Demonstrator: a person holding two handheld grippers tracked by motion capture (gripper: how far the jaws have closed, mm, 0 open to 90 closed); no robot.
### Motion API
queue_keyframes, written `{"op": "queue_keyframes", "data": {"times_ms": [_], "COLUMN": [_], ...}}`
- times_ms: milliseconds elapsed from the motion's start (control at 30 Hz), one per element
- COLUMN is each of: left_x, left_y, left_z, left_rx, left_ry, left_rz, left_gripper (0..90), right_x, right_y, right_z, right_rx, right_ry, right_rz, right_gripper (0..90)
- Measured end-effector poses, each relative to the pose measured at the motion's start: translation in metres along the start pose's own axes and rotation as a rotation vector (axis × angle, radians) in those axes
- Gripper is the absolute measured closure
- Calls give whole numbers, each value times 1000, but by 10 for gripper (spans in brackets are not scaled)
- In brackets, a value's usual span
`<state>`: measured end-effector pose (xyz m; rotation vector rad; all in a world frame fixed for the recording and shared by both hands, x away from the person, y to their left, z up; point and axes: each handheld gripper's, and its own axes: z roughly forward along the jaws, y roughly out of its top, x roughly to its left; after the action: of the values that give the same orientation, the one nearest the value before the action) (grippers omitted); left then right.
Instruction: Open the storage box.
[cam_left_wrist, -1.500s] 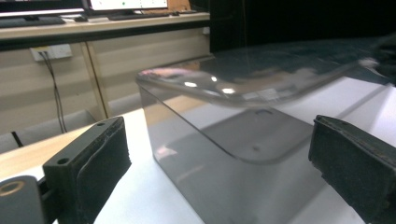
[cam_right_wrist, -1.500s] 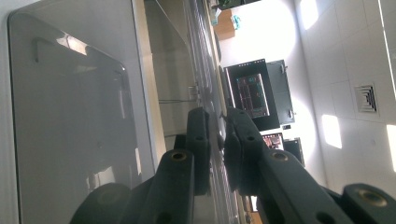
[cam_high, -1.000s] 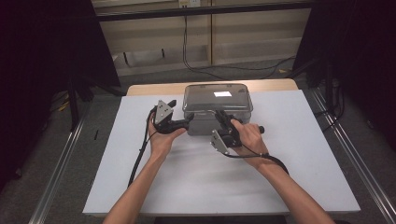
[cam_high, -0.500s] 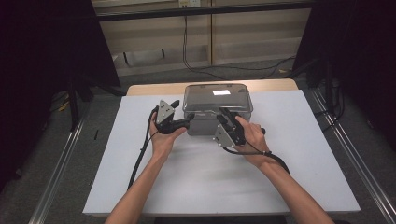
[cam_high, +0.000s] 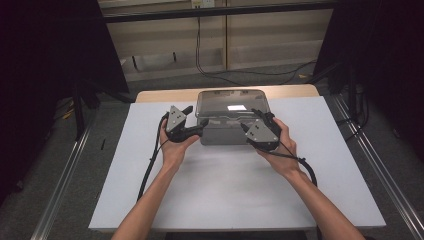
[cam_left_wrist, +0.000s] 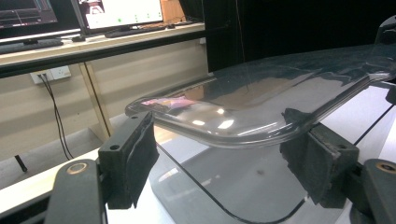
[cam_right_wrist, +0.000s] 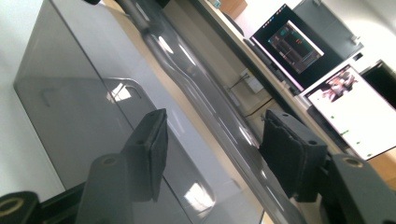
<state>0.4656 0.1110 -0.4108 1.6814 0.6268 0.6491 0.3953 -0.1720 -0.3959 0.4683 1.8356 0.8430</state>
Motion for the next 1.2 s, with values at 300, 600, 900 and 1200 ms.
{"op": "queue_keyframes", "data": {"times_ms": [300,600,900,1200], "left_x": [0,0,2,4], "left_y": [3,4,11,17], "left_z": [0,1,1,3], "left_rx": [-11,-16,-25,-35], "left_ry": [0,3,-2,-9], "left_rz": [4,6,16,25], "left_gripper": [281,297,311,330], "right_x": [-23,-31,-40,-46], "right_y": [-20,-28,-31,-29], "right_z": [-6,-3,-1,3], "right_rx": [-26,-40,-71,-102], "right_ry": [13,36,32,42], "right_rz": [177,237,285,301], "right_gripper": [361,351,414,452]}}
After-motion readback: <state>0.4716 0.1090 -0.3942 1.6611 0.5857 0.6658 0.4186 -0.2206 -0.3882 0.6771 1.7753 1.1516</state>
